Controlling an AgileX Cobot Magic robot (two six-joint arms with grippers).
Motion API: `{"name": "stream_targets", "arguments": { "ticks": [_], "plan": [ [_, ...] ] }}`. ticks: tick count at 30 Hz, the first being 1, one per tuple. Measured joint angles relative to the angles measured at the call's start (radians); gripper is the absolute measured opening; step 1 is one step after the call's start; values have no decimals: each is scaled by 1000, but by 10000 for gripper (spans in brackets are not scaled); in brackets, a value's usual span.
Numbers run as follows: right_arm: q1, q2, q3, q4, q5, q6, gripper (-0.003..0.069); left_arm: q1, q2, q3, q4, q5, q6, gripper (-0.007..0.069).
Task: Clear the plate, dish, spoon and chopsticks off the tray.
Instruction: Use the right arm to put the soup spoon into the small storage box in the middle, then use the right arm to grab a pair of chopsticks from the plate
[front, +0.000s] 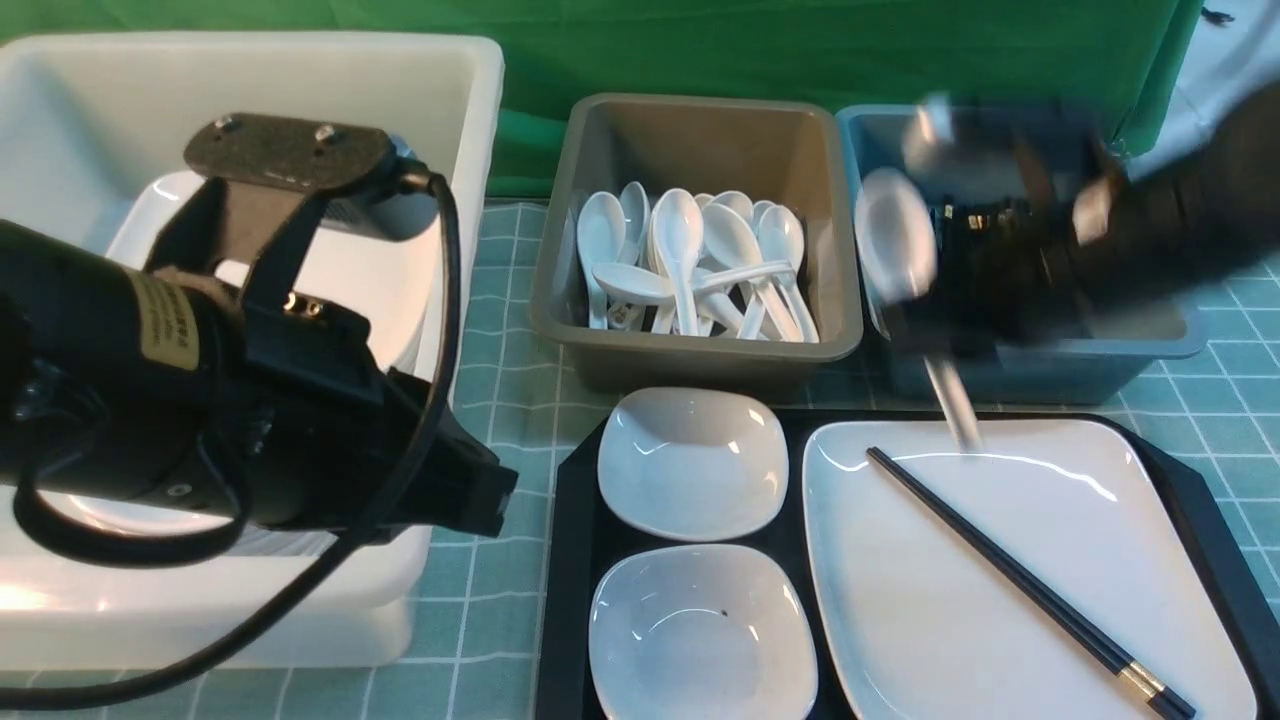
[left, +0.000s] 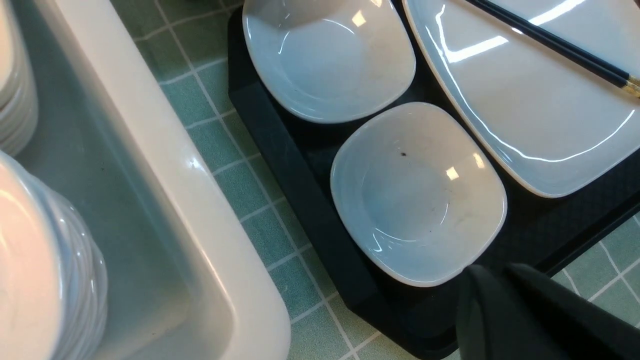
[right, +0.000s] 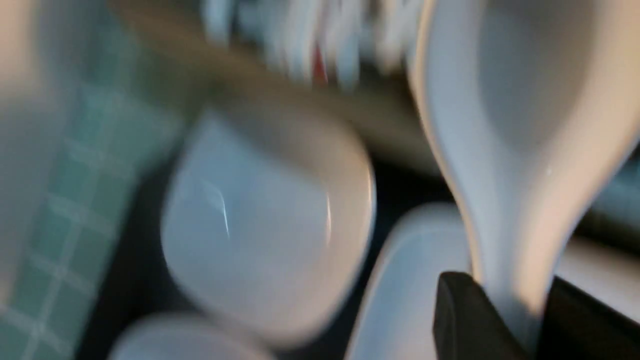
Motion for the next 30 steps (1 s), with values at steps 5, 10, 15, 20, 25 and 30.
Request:
{"name": "stream_targets", "arguments": {
  "ticks": [5, 10, 15, 20, 25, 30],
  "plan": [
    [0, 292, -414, 1, 53, -5, 160, 0, 0, 0, 0, 0, 0, 8],
    [0, 524, -645, 1, 71, 45, 192, 0, 0, 0, 0, 11, 0, 8],
    [0, 615, -715, 1, 91, 84, 424, 0, 0, 0, 1, 26, 0, 8],
    [0, 567, -730, -76, 300, 32, 535, 0, 0, 0, 2, 27, 0, 8],
    [-2, 386, -672, -247, 550, 11, 146, 0, 0, 0, 4, 25, 0, 8],
    [-2, 139, -386, -271, 549, -14, 40, 0, 0, 0, 3, 24, 0, 8]
  ]
}}
